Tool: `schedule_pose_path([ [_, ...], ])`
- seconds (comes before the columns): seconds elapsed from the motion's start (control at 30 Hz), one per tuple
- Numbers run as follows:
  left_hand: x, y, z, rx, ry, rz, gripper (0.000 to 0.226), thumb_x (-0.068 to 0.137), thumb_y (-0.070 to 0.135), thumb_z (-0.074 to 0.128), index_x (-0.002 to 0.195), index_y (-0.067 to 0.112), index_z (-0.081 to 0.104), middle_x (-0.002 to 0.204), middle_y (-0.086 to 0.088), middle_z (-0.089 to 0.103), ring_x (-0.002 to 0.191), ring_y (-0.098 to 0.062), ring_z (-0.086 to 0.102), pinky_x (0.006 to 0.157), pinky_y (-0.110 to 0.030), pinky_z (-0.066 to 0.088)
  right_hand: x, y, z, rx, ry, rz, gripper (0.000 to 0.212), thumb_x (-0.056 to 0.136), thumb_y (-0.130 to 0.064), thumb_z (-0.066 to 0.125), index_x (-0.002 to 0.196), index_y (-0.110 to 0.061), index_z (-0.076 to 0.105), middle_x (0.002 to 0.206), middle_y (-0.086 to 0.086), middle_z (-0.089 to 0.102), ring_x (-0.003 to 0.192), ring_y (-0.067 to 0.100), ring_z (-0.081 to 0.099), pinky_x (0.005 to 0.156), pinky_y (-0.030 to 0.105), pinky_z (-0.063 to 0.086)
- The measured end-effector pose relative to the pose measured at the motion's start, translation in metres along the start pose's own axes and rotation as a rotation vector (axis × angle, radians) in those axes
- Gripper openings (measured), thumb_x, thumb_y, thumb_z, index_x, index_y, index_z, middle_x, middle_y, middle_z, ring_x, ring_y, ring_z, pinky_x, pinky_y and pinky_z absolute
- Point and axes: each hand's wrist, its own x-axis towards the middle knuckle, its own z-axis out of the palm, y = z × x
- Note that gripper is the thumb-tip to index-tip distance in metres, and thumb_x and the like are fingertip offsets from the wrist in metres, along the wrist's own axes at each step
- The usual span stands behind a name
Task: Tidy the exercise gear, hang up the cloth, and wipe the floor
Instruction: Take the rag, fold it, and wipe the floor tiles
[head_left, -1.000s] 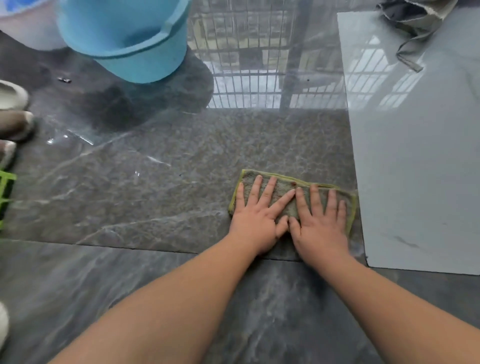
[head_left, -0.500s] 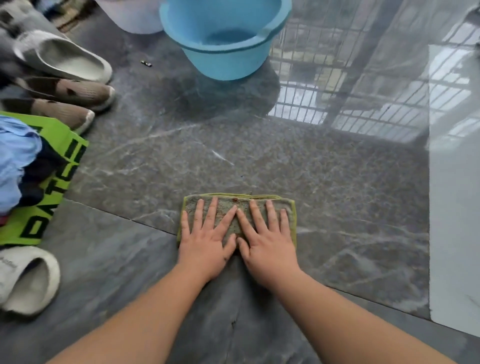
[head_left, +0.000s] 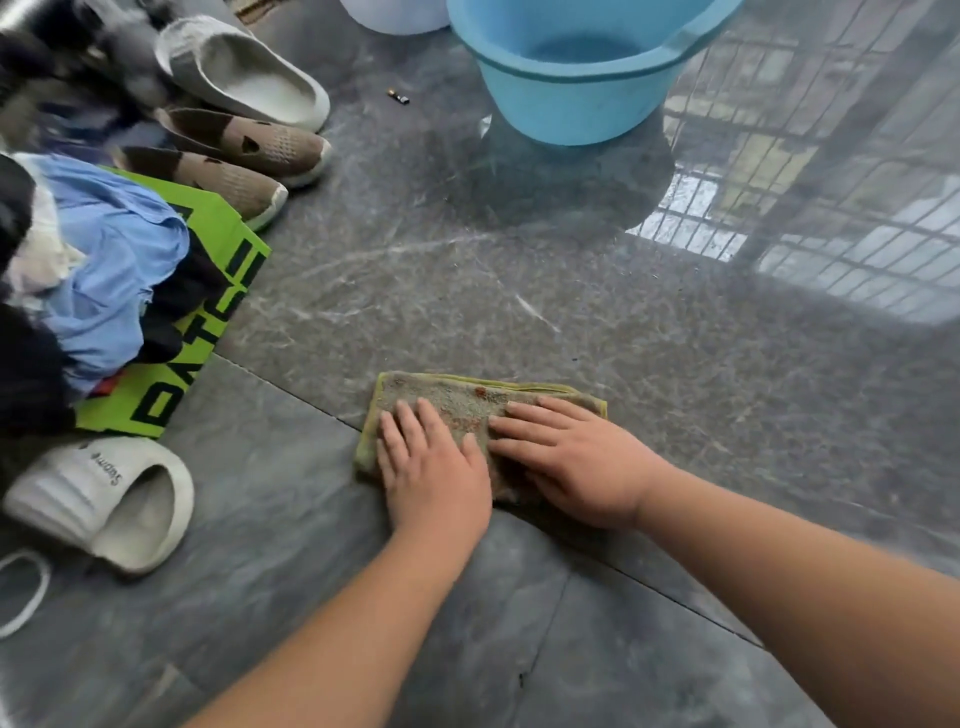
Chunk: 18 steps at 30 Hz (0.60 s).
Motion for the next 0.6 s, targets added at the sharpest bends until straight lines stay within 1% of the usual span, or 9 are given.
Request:
schedule_pose_path([
  [0.07, 0.004, 0.012, 0.011, -0.028, -0.009, -0.140, 0.073, 0.100, 0.045, 0.027, 0.155, 0.005, 0.000, 0.164, -0.016, -0.001, 0.151, -0.032, -0.007, 0.122, -0.046, -0.001, -0.002, 0.007, 0.002, -0.050, -0.095, -0.040, 0.059, 0.095, -0.036, 0.042, 0.152, -0.028, 0.033, 0.161, -0.007, 0.027, 0.150, 0.016, 0.018, 0.123, 0.041, 0.014],
  [0.1, 0.008, 0.017, 0.015, -0.033, 0.016, -0.170, 0.074, 0.100, 0.045, 0.027, 0.155, 0.004, 0.000, 0.164, -0.017, -0.002, 0.151, -0.032, -0.007, 0.122, -0.047, -0.002, -0.002, 0.011, 0.002, -0.074, -0.113, -0.044, 0.061, 0.096, -0.040, 0.039, 0.155, -0.028, 0.026, 0.163, -0.007, 0.021, 0.151, 0.015, 0.013, 0.123, 0.040, 0.010],
  [0.2, 0.023, 0.026, 0.020, -0.009, 0.088, -0.160, 0.073, 0.099, 0.042, 0.030, 0.155, 0.005, 0.002, 0.164, -0.018, 0.002, 0.151, -0.034, -0.004, 0.121, -0.048, -0.001, 0.002, 0.019, 0.001, -0.105, -0.085, -0.008, 0.061, 0.099, -0.045, 0.034, 0.157, -0.031, 0.018, 0.163, -0.009, 0.017, 0.152, 0.014, 0.010, 0.122, 0.038, 0.005],
  [0.3, 0.050, 0.036, 0.014, 0.037, 0.111, -0.056, 0.072, 0.100, 0.043, 0.029, 0.156, 0.007, 0.003, 0.164, -0.017, 0.002, 0.151, -0.032, -0.003, 0.121, -0.047, -0.002, 0.007, 0.026, -0.002, -0.112, -0.041, 0.102, 0.062, 0.099, -0.047, 0.030, 0.157, -0.032, 0.016, 0.163, -0.010, 0.017, 0.152, 0.014, 0.010, 0.123, 0.038, 0.006],
  [0.43, 0.087, 0.064, 0.008, 0.119, 0.102, 0.128, 0.071, 0.100, 0.044, 0.026, 0.156, 0.009, 0.000, 0.164, -0.014, -0.002, 0.151, -0.031, -0.006, 0.122, -0.048, -0.004, 0.004, 0.031, -0.005, -0.104, 0.048, 0.318, 0.062, 0.098, -0.045, 0.031, 0.156, -0.027, 0.022, 0.162, -0.006, 0.023, 0.151, 0.016, 0.016, 0.122, 0.039, 0.010],
  [0.53, 0.100, 0.099, 0.005, 0.159, 0.053, 0.257, 0.071, 0.101, 0.046, 0.024, 0.156, 0.010, -0.004, 0.164, -0.013, -0.007, 0.151, -0.030, -0.010, 0.121, -0.047, -0.006, -0.011, 0.038, -0.007, -0.112, 0.102, 0.475, 0.061, 0.098, -0.043, 0.033, 0.155, -0.023, 0.026, 0.161, -0.004, 0.027, 0.150, 0.018, 0.018, 0.121, 0.039, 0.010],
  [0.6, 0.100, 0.130, 0.008, 0.169, 0.047, 0.360, 0.071, 0.101, 0.047, 0.022, 0.156, 0.010, -0.004, 0.164, -0.012, -0.008, 0.151, -0.030, -0.010, 0.121, -0.047, -0.007, -0.029, 0.045, -0.011, -0.113, 0.111, 0.574, 0.061, 0.098, -0.043, 0.030, 0.155, -0.022, 0.026, 0.162, -0.003, 0.026, 0.150, 0.018, 0.018, 0.121, 0.040, 0.009],
])
